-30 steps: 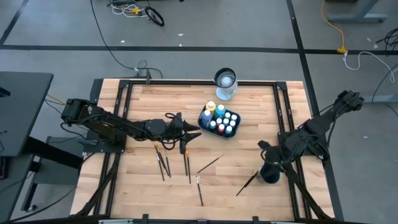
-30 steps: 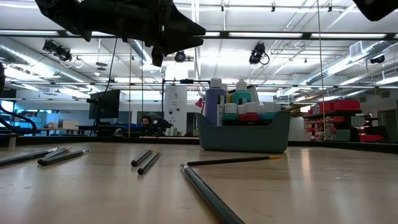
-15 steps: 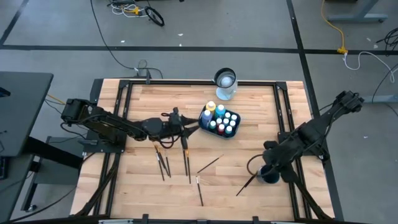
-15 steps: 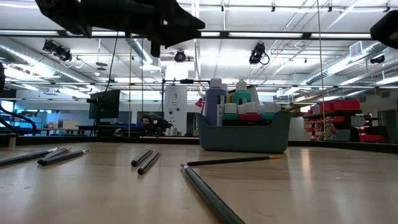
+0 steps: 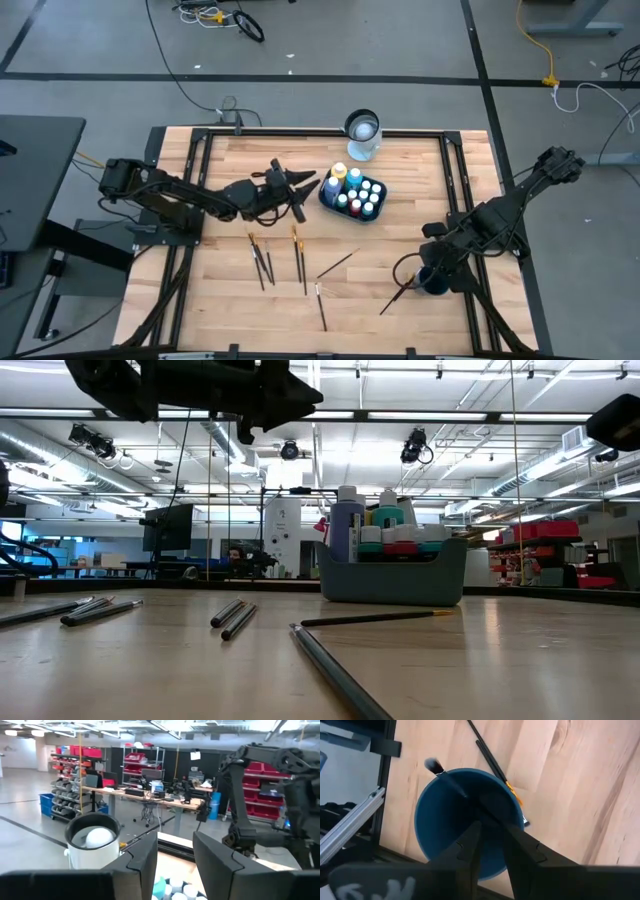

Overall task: Pick & Place Paint Supplies
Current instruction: Move the blue cup into the center of the table

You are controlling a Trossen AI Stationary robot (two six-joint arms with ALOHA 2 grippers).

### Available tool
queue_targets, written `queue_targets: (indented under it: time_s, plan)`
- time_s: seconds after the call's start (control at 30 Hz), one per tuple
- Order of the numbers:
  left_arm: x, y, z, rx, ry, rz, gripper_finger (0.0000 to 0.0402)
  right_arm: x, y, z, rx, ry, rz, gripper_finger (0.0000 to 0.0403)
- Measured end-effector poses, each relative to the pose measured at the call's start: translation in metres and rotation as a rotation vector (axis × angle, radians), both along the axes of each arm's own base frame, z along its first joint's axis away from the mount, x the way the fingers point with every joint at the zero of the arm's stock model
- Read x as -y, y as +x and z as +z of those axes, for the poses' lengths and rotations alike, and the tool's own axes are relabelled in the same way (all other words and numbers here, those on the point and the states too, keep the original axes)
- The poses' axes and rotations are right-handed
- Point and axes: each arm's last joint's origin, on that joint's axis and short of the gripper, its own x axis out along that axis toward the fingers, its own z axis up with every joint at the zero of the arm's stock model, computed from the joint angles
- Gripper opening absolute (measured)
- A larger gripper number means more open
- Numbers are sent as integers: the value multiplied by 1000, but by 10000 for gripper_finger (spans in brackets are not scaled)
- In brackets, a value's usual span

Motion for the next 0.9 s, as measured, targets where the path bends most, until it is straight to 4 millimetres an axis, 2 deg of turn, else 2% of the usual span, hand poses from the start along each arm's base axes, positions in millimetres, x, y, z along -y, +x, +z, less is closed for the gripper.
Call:
queue_targets:
  time_s: [0.2, 0.43, 0.57, 0.7, 0.9]
  plan:
    - [-11, 0, 0, 18, -35, 31, 132, 0, -1, 0, 11, -19, 51, 79]
    - [-18, -1, 0, 30, -57, 51, 132, 7, -5, -3, 25, -174, 79, 78]
    - [-19, -1, 0, 30, -57, 55, 132, 6, -4, -2, 32, -156, 116, 78]
    - [-19, -1, 0, 30, -57, 54, 132, 5, -3, 6, 47, -123, 123, 78]
    - [-19, 0, 0, 26, -53, 47, 132, 5, 1, 17, 127, -180, 101, 78]
